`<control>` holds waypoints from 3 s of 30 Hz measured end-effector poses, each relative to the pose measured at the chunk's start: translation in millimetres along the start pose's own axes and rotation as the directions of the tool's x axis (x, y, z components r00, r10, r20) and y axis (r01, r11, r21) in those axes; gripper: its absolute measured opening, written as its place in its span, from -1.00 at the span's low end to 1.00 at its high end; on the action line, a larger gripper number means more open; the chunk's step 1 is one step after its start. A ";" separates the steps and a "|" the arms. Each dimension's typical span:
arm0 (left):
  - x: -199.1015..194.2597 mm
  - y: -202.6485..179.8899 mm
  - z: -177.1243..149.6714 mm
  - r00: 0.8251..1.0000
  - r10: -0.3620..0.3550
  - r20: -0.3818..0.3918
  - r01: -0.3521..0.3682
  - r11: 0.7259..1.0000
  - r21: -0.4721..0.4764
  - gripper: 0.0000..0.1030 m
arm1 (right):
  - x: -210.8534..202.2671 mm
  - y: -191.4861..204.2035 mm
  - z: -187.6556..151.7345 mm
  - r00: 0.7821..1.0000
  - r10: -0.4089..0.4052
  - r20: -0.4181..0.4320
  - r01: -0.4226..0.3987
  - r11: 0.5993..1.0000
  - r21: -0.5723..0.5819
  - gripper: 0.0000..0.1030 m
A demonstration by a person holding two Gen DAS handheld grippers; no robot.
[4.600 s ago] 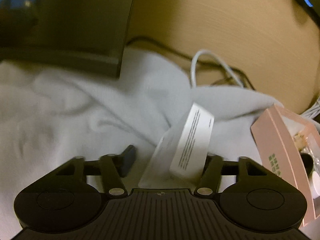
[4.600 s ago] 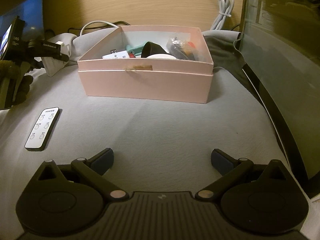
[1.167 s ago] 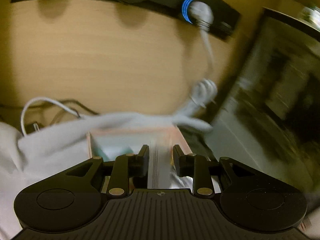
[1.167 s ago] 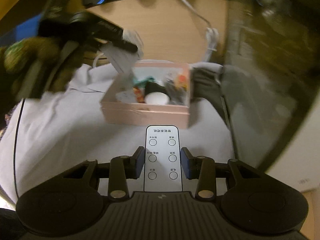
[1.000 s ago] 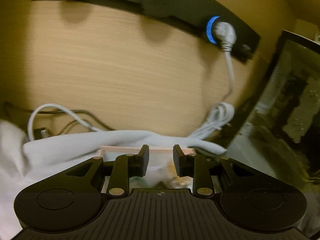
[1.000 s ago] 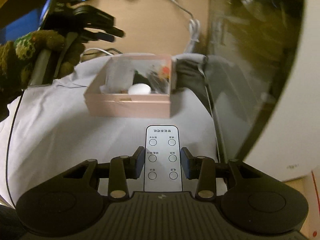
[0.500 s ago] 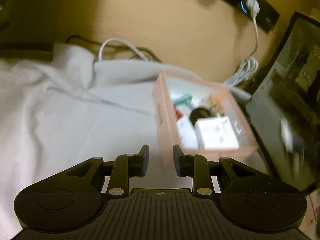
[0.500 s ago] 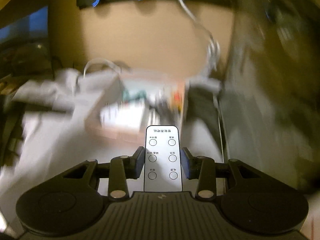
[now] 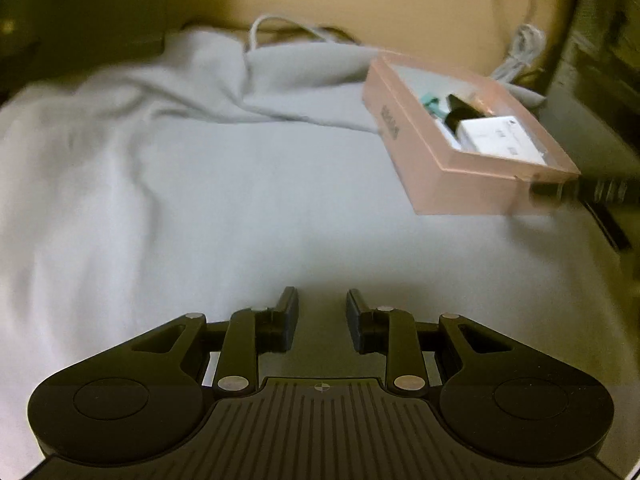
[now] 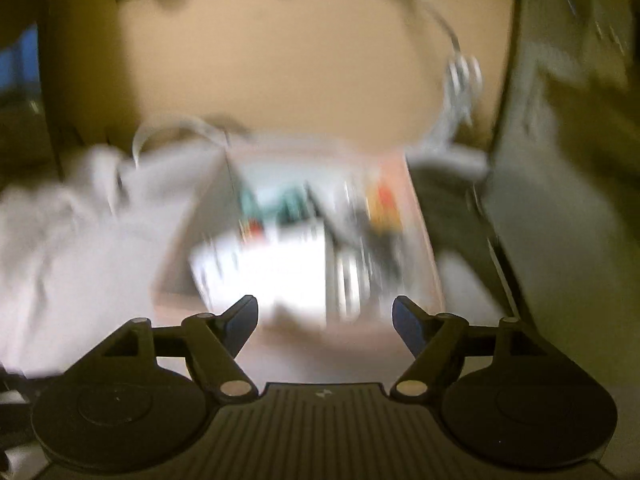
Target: Organize rigid objects
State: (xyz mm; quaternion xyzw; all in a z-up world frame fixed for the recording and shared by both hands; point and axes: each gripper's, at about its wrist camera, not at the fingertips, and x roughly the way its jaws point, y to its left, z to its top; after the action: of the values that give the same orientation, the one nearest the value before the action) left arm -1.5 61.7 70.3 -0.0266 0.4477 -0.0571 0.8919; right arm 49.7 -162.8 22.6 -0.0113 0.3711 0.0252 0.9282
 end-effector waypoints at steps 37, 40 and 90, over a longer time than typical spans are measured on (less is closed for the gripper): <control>27.4 -92.6 -14.8 0.975 0.121 0.188 -0.134 0.989 0.059 0.19 | 15.6 -25.6 -65.7 0.996 0.034 0.081 -0.035 0.999 0.006 1.00; 28.0 -91.0 -13.9 0.976 0.115 0.187 -0.126 0.991 0.052 0.20 | 15.1 -24.8 -66.2 0.996 0.032 0.081 -0.032 0.999 0.009 1.00; 28.6 -91.1 -15.5 0.975 0.110 0.192 -0.119 0.992 0.038 0.20 | 14.9 -24.9 -65.9 0.996 0.032 0.082 -0.033 0.999 0.008 1.00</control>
State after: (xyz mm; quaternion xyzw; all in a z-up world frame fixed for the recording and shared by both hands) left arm -4.1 -32.2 47.3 0.0159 0.3599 -0.0139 0.9327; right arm 16.4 -189.8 -35.4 0.0000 0.3332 0.0392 0.9420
